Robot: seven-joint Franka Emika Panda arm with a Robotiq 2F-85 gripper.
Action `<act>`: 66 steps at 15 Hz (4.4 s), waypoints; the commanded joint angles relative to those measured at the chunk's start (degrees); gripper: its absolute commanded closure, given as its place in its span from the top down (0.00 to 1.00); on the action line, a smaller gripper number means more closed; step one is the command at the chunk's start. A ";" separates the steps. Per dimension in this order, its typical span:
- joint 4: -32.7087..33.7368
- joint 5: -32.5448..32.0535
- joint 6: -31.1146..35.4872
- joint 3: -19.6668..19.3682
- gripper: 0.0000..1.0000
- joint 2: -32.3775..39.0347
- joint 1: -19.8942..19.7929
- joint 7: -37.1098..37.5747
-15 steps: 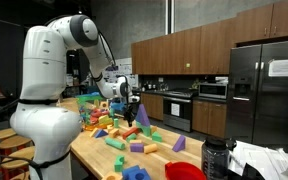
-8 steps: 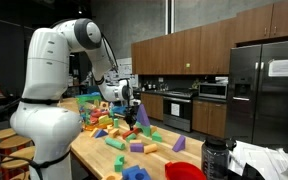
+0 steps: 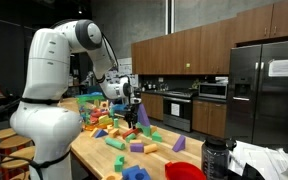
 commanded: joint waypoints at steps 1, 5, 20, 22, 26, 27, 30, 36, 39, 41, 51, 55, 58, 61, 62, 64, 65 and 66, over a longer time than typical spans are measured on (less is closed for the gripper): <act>1.02 -0.37 -2.28 -0.17 0.79 -0.28 0.13 0.43; 0.79 -0.52 -1.89 -0.23 0.38 0.78 0.12 0.50; 1.51 -0.37 -6.21 -0.30 0.52 1.76 0.32 0.28; 1.74 -0.46 -7.22 -0.28 0.66 1.78 0.30 0.19; 2.46 -0.69 -9.86 -0.24 0.92 1.98 0.30 0.06; 2.84 -0.93 -10.66 -0.27 0.98 2.27 0.35 0.24; 3.36 -1.14 -12.41 -0.17 1.00 2.18 0.37 0.25; 3.12 -0.08 -12.61 0.19 1.00 2.00 0.07 -0.20; 3.11 -0.07 -12.60 0.17 1.00 2.14 0.08 -0.20; 3.36 -1.06 -11.91 -0.08 1.00 1.92 0.30 0.96; 2.44 -2.38 -2.37 -1.10 1.00 3.86 0.76 3.19; 2.27 -4.32 -0.60 -1.99 1.00 4.11 0.84 5.22; 2.22 -4.91 -0.13 -2.40 1.00 4.49 0.72 6.30; 2.15 -5.49 -0.39 -2.86 1.00 6.04 0.87 6.90; 2.09 -5.52 -0.42 -2.99 1.00 6.49 0.93 7.08; 1.66 -5.50 0.46 -3.22 1.00 8.12 1.01 7.42; 1.75 -5.46 0.87 -3.28 1.00 8.44 1.15 7.57; 1.72 -5.34 1.17 -3.23 1.00 8.32 1.30 7.52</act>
